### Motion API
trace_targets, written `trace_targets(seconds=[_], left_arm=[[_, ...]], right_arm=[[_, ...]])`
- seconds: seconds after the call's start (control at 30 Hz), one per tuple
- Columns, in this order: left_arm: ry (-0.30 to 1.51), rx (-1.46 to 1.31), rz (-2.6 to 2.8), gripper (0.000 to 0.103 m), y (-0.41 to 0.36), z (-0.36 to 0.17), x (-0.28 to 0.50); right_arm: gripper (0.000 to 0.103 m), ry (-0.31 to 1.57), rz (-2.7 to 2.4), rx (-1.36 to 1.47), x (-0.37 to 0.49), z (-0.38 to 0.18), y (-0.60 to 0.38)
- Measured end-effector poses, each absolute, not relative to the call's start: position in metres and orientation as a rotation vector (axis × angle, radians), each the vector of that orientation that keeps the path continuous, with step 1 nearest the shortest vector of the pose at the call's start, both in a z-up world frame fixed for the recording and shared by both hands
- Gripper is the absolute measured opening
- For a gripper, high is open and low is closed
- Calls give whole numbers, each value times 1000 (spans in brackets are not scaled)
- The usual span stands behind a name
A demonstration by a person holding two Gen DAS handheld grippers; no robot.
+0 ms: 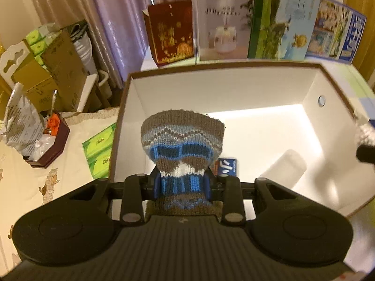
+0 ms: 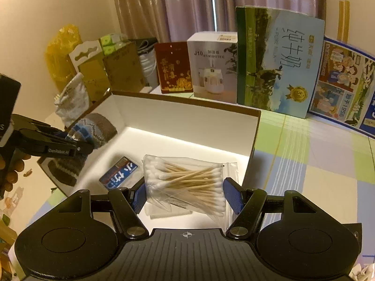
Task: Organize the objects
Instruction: 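Carry the sock and cotton swab bag into the brown box with both tools, then open both tools to drop the sock and swab bag into the box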
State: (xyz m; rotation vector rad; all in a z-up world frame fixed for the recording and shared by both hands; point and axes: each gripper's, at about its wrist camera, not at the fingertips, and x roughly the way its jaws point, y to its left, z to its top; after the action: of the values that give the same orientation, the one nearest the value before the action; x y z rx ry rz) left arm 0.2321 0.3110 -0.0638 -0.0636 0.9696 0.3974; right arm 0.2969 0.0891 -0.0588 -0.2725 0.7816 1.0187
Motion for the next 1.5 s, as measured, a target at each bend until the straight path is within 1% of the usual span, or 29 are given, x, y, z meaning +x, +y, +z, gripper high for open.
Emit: trace_targets(seconds=[0.1,0.17,0.23,0.27,0.3,0.37,0.43,0.5,0.73,0.9,0.97,1.03,1.07,1.13,1.43,1.5], left_arm=[[1008,-50,400,30,317,-77,240],[1027,-46,397,33,321,-85,243],[1035,-29,400,41,321,-90,244],[1036,-22,399,43,321,-92,245],[1038,-18,396,48,321,-93,246],[1037,-16,382,51,320,-93,246],[1037,-23,372,63,320,-93,245],[1032,-30,365,67,319,-90,244],[1038,-81,324,75,318,-81,238],[1053,-97,302,76,313,-79,240],[1058,-107,289,77,312,-79,240],[1063,-110,287,77,311,-79,241],[1066,-110,286,78,311,-80,241],[1068,-111,290,85,311,-80,241],[1065,-127,285,87,308,-75,238],[1061,-132,279,91,306,-72,238]], right_arm=[[65,787,1018,-290,300,-63,94],[65,788,1019,-303,301,-64,97],[65,795,1024,-316,303,-66,100],[65,796,1027,-324,304,-67,101],[65,797,1031,-334,304,-68,103],[65,788,1044,-365,302,-69,106],[65,774,1065,-408,300,-71,110],[65,763,1087,-465,297,-74,114],[65,782,1182,-687,299,-88,128],[65,836,1206,-787,308,-96,138],[68,844,1212,-825,310,-99,141],[93,821,1209,-841,311,-98,141],[96,804,1215,-839,311,-96,140],[98,811,1220,-832,313,-94,142],[98,811,1236,-793,311,-86,135],[98,814,1233,-776,310,-85,134]])
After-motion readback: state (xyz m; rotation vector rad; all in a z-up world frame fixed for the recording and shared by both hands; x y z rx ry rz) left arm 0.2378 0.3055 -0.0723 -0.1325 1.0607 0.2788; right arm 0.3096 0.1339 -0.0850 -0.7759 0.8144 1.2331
